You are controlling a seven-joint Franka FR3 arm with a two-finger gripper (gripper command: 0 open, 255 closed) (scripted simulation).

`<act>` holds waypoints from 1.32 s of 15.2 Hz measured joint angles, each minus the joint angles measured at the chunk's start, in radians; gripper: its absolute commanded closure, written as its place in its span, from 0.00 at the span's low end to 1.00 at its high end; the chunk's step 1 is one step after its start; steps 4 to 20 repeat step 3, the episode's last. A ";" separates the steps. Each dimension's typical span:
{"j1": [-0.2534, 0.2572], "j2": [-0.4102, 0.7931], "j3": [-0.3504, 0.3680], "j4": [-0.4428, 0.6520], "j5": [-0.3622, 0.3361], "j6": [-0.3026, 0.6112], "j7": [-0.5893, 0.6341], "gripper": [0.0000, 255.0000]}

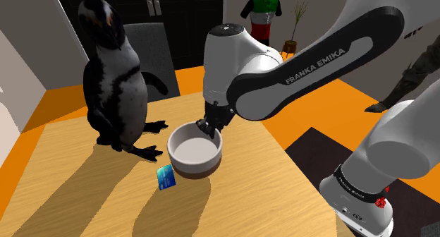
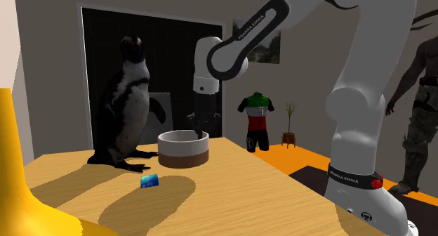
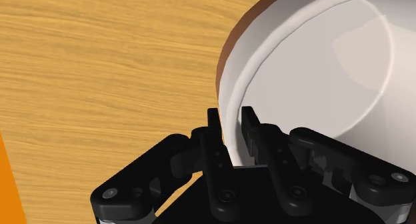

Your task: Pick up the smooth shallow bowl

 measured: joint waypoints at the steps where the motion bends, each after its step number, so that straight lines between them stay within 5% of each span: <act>1: 0.002 -0.009 -0.004 0.008 0.006 -0.016 -0.006 1.00; 20: 0.005 -0.029 -0.012 0.021 0.018 -0.047 -0.019 1.00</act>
